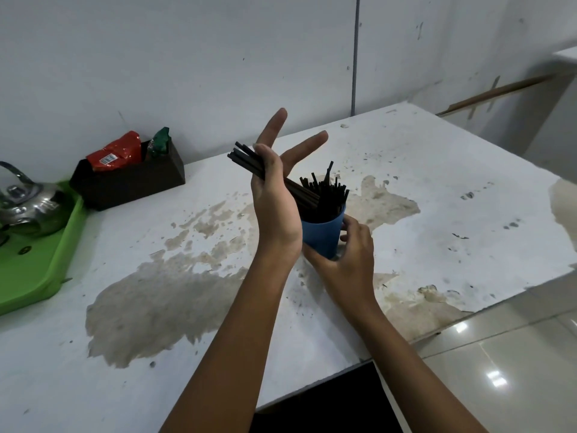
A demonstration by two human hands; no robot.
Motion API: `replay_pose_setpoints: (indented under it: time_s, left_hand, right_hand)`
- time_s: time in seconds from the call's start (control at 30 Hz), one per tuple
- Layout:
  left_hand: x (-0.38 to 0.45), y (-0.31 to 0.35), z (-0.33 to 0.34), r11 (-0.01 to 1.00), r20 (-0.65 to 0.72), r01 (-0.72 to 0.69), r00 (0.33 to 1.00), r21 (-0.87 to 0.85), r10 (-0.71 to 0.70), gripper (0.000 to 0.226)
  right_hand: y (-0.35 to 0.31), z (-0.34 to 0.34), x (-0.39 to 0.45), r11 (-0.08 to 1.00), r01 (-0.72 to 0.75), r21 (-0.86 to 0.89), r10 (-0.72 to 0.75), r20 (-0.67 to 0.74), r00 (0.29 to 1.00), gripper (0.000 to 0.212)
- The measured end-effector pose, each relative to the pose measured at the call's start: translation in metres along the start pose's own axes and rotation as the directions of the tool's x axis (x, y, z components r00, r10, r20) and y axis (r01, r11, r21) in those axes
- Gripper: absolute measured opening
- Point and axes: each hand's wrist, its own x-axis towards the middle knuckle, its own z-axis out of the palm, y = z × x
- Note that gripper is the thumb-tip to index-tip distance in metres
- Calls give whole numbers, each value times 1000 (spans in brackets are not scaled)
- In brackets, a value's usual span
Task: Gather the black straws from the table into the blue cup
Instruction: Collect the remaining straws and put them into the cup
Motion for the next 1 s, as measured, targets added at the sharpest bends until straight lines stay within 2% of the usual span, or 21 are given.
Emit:
replay_pose_setpoints:
  time_s: [0.23,0.47,0.57,0.67,0.77,0.9,1.0]
  left_hand:
    - [5,-6,1,998,95,38,995,49,-43,50]
    - [0,-19,-11,961,165,-2,985,278,-46,46]
    - [5,-32,-22,888,204,-60,978,455,-38,40]
    - [6,-42,-31,766,261,-158,965,623,-13,39]
    - [6,-43,-34,691,294,-177,954,701,-53,45]
    - [5,-36,-35,765,328,-176,944,619,-47,64]
    - [-1,-28,-32,819,315,-87,942,567,-119,62]
  right_hand:
    - [-1,-1,0,1000,8,-7,-8,5,1000,70]
    - [-1,0,-1,1000,14,-16,-14,2,1000,70]
    - [0,0,-1,1000,15,-16,-15,5,1000,70]
    - [1,1,0,1000,13,-14,-13,11,1000,71]
    - [2,2,0,1000,18,-18,-18,13,1000,71]
    - [2,2,0,1000,12,-17,-12,14,1000,72]
    - [2,2,0,1000,17,-20,-17,8,1000,72]
